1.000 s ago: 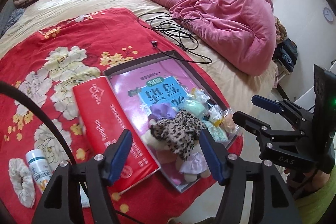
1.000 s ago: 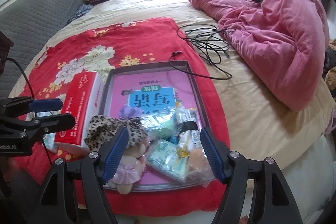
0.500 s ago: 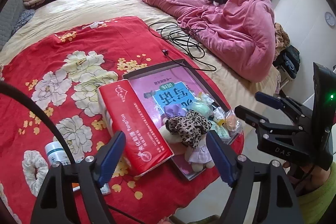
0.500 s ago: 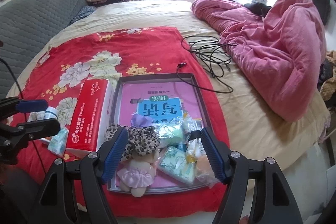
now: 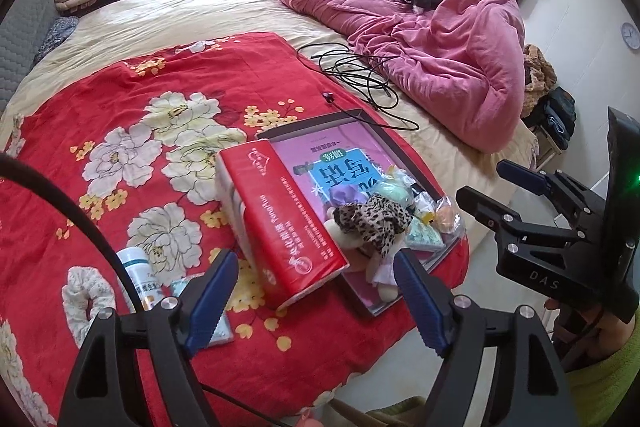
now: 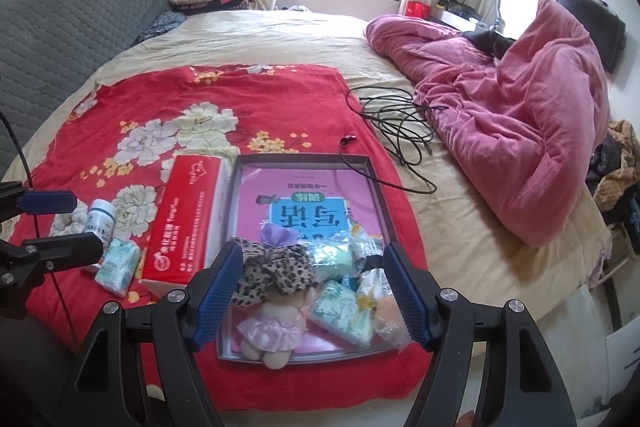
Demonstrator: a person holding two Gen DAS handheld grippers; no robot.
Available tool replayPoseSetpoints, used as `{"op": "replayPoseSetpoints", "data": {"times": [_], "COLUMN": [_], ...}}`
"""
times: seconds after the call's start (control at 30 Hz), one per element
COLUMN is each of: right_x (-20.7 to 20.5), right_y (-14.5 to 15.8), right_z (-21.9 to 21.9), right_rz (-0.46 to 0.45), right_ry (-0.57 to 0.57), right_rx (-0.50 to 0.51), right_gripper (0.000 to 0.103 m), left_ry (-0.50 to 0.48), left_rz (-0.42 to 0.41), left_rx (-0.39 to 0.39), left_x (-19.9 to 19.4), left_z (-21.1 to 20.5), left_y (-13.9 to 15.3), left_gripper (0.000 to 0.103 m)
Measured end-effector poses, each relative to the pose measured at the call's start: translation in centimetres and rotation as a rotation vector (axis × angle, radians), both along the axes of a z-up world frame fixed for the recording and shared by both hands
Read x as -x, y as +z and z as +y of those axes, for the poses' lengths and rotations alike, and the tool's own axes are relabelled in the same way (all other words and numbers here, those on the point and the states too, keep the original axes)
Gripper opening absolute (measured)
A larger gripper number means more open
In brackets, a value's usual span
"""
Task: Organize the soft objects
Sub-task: 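Withdraw both open tools from the book back toward the remaining items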
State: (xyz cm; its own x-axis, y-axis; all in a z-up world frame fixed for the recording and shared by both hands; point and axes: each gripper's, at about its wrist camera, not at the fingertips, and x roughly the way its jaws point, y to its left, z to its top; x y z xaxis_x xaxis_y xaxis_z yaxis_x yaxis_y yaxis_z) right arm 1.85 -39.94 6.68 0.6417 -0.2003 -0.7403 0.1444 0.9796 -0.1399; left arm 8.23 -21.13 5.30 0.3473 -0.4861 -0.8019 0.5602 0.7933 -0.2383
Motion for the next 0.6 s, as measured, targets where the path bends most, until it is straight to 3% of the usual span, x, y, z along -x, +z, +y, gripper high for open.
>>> {"op": "replayPoseSetpoints", "data": {"times": [0.6], "right_x": [0.5], "right_y": [1.6], "right_z": [6.1], "right_rz": [-0.027], "right_ry": [0.076], "right_rx": [0.053], "right_gripper": [0.074], "left_ry": [0.099], "left_rz": [-0.019], "left_rx": [0.015], "left_x": [1.7], "left_z": [6.8], "left_y": [1.4], "left_gripper": [0.080]}}
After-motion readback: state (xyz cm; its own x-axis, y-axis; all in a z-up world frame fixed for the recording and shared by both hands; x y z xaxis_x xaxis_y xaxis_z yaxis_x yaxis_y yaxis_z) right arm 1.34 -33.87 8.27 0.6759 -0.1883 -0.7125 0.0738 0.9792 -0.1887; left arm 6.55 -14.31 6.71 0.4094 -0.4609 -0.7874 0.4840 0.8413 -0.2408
